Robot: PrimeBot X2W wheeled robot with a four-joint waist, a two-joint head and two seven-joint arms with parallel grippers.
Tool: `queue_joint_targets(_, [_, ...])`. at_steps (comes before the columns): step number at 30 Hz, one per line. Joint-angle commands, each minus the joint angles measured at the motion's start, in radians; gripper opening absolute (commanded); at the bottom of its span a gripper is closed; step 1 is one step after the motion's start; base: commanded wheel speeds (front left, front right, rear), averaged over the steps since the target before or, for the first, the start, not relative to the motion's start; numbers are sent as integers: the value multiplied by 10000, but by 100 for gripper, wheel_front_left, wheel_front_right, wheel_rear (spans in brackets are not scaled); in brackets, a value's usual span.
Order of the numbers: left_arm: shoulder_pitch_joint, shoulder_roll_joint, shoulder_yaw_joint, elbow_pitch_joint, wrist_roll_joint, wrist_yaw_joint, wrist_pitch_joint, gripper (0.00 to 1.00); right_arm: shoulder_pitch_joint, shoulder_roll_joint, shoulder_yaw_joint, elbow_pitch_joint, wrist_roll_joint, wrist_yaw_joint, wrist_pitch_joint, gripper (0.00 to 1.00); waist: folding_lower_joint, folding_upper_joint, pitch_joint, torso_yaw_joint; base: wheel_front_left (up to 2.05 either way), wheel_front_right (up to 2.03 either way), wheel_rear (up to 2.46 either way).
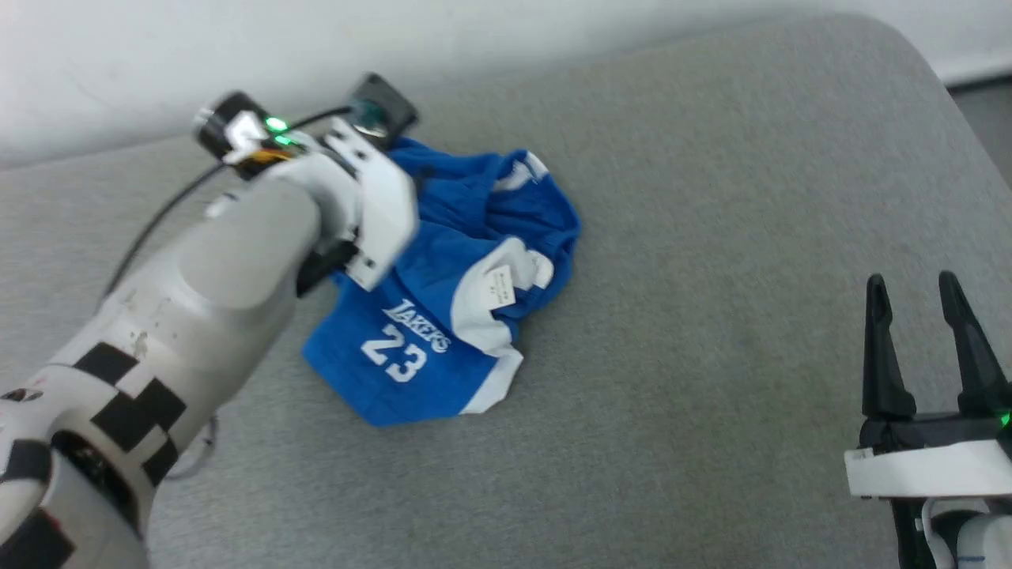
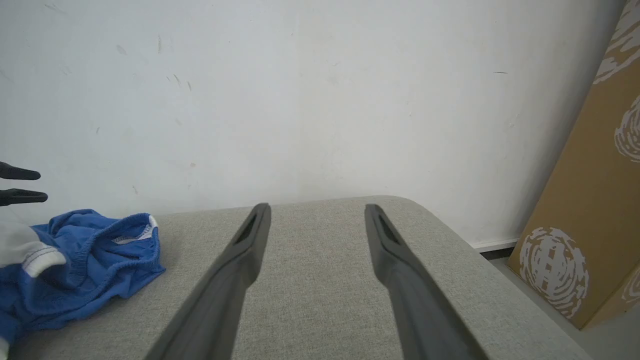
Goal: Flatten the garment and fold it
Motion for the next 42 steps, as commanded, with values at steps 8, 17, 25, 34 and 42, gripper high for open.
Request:
queue_joint_targets(8, [1152, 1958, -123, -5699, -984, -65, 4967, 100, 304, 19, 13, -34, -23, -21, -48, 100, 1, -1, -1062, 973, 0, 0, 0])
queue_joint_targets(17, [2553, 3030, -125, -8670, -1605, -66, 7595, 100, -27, 19, 113, -23, 130, -21, -48, 100, 1, -1, -445, 546, 0, 0, 0])
queue_joint_targets(25, [3229, 2488, -126, -8027, -400, -66, 7995, 100, -459, 19, 245, -30, 250, -21, -48, 100, 1, -1, 227, 203, 0, 0, 0])
queue_joint_targets(34, [3277, 2726, -126, -7950, -89, -67, 6833, 0, -302, 19, 94, 113, 209, -21, -48, 100, 1, -1, -97, 483, 0, 0, 0])
queue_joint_targets(42, [3389, 4564, 23, -8191, -1173, -54, 4670, 0, 142, 19, -52, 146, 161, -21, -48, 100, 1, -1, -900, 1009, 0, 0, 0])
